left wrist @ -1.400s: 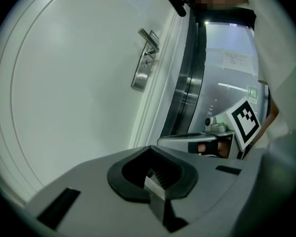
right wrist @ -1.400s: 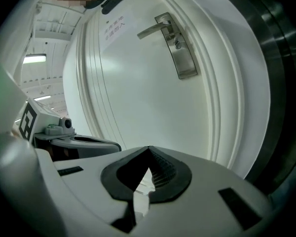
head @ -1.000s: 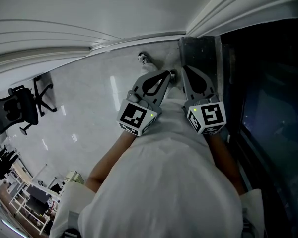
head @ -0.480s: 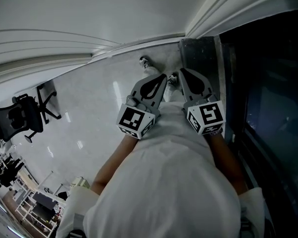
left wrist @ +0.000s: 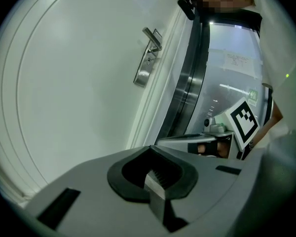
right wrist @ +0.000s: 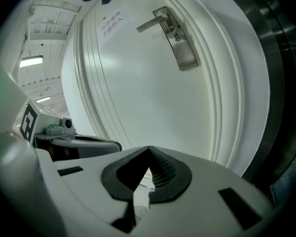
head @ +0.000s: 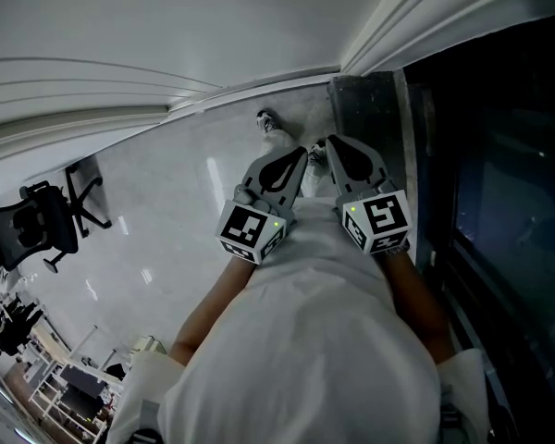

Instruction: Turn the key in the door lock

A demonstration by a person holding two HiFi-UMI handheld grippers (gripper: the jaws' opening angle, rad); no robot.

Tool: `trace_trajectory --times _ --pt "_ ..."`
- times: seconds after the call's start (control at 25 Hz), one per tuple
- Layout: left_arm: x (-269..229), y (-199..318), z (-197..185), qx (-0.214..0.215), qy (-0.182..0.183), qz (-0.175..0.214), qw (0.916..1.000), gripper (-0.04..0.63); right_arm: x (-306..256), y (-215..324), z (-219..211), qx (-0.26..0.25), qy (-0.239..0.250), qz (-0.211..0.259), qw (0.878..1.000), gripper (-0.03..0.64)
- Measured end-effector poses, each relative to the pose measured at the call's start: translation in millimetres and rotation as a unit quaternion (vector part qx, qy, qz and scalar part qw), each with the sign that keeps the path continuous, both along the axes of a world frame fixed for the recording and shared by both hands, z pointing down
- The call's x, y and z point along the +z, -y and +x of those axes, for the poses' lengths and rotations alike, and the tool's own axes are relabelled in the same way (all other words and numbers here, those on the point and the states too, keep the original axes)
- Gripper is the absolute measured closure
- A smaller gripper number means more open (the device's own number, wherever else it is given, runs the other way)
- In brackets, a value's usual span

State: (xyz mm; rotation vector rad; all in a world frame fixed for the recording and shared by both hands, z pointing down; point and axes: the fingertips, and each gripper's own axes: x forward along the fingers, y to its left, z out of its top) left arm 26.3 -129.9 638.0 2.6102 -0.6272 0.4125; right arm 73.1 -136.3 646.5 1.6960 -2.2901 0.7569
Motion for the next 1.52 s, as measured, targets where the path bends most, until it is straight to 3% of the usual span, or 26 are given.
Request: trace_trajectory --times 0.56,0.84,0.96,1.2,1.52 --pt "-3.6 7.8 -15.8 0.0 -0.005 0.011 0.9999 0.589 2.5 3.1 -8.1 0.016 0.003 -0.007 1.0 0.614" --pt "6.6 7.1 -13.6 0.075 0.007 0.007 0.9971 0.589 0.0 10.6 -7.3 0.063 -0.02 -0.008 0.998 0.614" --pt "-1.7 11.2 -29.9 0.077 0.001 0.01 0.997 0.589 0.6 8.8 -26.1 0.063 -0.017 -0.016 0.998 0.614" --pt "1.4 50.4 -87.6 0.022 -0.013 -0.018 0.9995 0.589 -1.1 24.4 -76.7 0.044 -0.05 -0.015 0.998 0.614" --pt "-7.9 54.4 -116.1 0.052 -0.028 -0.013 0.9982 0.589 -7.2 24.6 -121.4 0.041 -0.083 -0.014 0.996 0.614"
